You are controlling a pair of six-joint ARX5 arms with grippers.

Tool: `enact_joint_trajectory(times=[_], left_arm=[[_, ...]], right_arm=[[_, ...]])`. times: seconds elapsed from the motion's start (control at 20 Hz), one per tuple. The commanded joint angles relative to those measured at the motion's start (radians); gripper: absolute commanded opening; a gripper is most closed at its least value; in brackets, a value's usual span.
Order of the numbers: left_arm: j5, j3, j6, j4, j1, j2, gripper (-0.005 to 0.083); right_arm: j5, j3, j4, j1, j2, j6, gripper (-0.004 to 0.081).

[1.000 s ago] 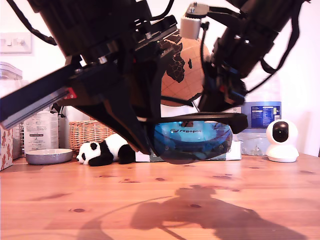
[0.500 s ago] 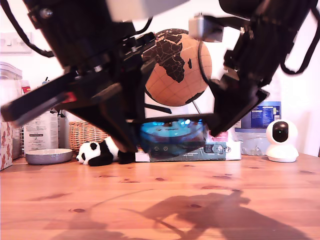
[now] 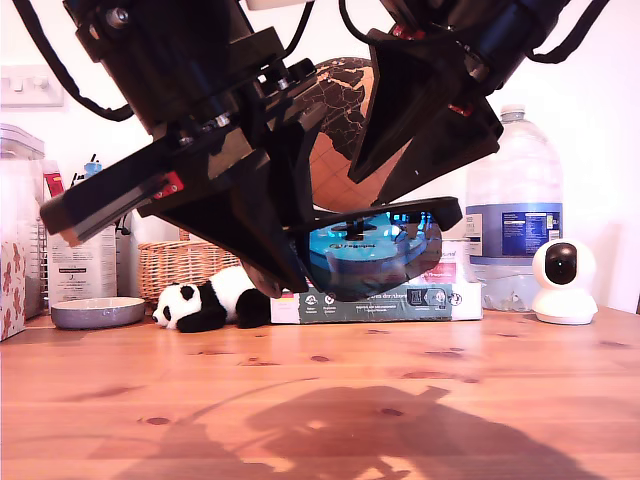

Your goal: Pick up the sunglasses and open them, then place them back on the table

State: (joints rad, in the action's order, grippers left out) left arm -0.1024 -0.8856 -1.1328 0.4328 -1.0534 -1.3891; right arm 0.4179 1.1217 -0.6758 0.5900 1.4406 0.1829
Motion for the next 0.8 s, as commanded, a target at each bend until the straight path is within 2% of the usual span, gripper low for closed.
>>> enact_joint_trajectory(times=[0.0,0.15,0.3,0.45,0.65,0.75], left_arm=[[0.005,0.006,0.003,-0.014,0.002,0.007,-0.0019],[0.005,0.006,0.0,-0.015,0.002,0.007,-0.0019],[0.004,0.006,0.0,-0.014,0.002,0.007,-0.0019],[0.004,0.006,0.0,-0.014,0.002,0.007,-0.0019],[0.005,0.006,0.0,-0.013,0.002,0.007,-0.0019],[0.005,0.006,0.001,-0.011,0.002,0.007,-0.0019]], right_arm=[[0.007,-0.013,-0.001,0.013,0.025,-0.004,0.035],[-0.006,-0.013,-0.011,0.051,0.025,-0.003,0.035],[-0.087,-0.013,-0.031,0.088,0.042,0.0,0.035],[-0.132,-0.013,-0.021,0.11,0.075,0.006,0.035],[-0.22,-0.013,0.011,0.115,0.12,0.01,0.035],[-0.231,-0.013,0.055,0.115,0.122,-0.008,0.035]])
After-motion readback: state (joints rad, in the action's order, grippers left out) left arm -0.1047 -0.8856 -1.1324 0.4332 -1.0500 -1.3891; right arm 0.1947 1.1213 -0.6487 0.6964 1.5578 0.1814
